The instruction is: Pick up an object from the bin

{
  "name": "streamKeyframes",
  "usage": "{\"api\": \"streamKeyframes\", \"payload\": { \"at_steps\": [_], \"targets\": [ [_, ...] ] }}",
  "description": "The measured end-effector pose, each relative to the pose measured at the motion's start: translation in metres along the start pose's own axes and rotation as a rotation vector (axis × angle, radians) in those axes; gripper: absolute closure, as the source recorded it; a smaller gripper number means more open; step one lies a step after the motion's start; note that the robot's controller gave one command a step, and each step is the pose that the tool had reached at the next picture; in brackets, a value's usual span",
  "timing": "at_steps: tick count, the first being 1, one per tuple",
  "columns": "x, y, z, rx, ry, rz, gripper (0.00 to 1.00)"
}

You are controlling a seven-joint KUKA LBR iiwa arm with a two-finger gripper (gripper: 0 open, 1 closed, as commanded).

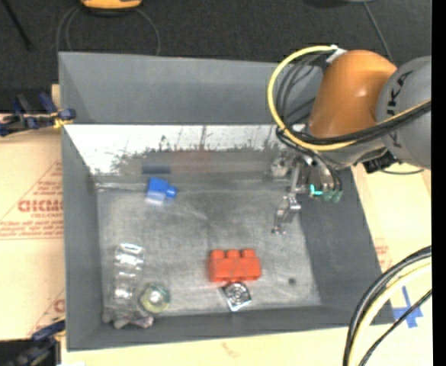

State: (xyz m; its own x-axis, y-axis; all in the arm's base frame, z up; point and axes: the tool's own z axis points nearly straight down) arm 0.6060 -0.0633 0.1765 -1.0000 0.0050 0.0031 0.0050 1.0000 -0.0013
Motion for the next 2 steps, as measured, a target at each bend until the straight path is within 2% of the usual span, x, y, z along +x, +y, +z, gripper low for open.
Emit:
{"api": "streamKeyframes", "payload": {
  "at_steps": [1,2],
  "targets": [
    [0.033,-0.017,-0.07,0.002,-0.012,-0.216,0.0],
    [0.052,0.064,0.017,-0.006,0.002,-0.221,0.0]
  ]
}}
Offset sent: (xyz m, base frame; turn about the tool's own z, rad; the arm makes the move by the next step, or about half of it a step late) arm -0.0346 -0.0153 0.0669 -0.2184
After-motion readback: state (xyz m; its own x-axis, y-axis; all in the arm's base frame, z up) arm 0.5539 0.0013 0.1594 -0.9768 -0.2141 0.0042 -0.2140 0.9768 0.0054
